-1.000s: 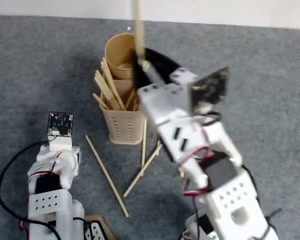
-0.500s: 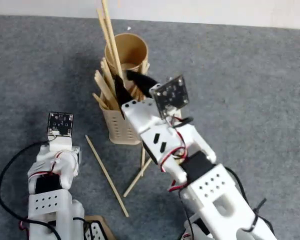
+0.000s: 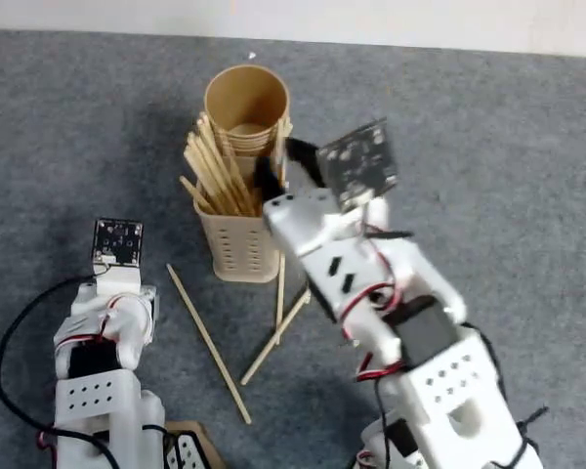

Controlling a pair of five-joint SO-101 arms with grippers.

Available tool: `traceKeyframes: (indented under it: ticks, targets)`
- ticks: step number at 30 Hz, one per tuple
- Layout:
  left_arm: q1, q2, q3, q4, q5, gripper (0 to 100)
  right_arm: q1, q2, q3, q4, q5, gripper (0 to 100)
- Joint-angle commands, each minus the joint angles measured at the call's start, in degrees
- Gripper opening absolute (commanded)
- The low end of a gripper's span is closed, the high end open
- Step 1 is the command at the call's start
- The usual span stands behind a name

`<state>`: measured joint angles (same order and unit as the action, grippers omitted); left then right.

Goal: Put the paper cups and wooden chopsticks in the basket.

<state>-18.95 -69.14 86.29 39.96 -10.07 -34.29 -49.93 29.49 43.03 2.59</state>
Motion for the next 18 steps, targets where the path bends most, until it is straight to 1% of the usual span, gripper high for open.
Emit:
traceKeyframes:
  ticks: [1, 4, 5, 7, 9, 10, 12, 14, 16, 18]
  targets:
    - [0.2, 0.0, -8.5, 6.6, 0.4, 16, 10.9, -1.5, -6.5, 16.9, -0.2, 12.4]
    - [0.2, 0.1, -19.3, 18.3, 0.4, 16, 22.1, -0.7, -5.5, 29.1, 0.3, 12.4]
    - [0.2, 0.2, -23.3, 21.5, 0.4, 16, 25.5, -0.8, -2.6, 31.3, 2.0, 12.4]
    - [0.4, 0.2, -30.5, 27.1, 0.4, 16, 30.7, -1.4, 6.2, 31.5, 7.1, 12.4]
    - [0.6, 0.3, -37.2, 33.1, 0.4, 16, 34.2, -1.4, 16.4, 26.9, 9.8, 12.4]
    - [0.6, 0.6, -39.5, 35.7, 0.4, 16, 35.9, -1.4, 21.8, 22.8, 10.3, 12.4]
    - [0.6, 3.4, -41.5, 37.8, 0.4, 16, 38.8, -1.4, 31.6, 13.1, 10.7, 12.4]
    - [1.4, 8.4, -41.7, 39.3, 0.6, 16, 40.0, -1.4, 40.2, 4.4, 10.7, 12.4]
    - [4.9, 14.3, -41.7, 41.1, 0.7, 16, 40.0, -1.4, 46.9, -1.5, 10.7, 12.4]
    - [8.6, 20.4, -41.7, 43.6, 0.8, 16, 39.5, -1.4, 50.1, -5.1, 10.4, 12.4]
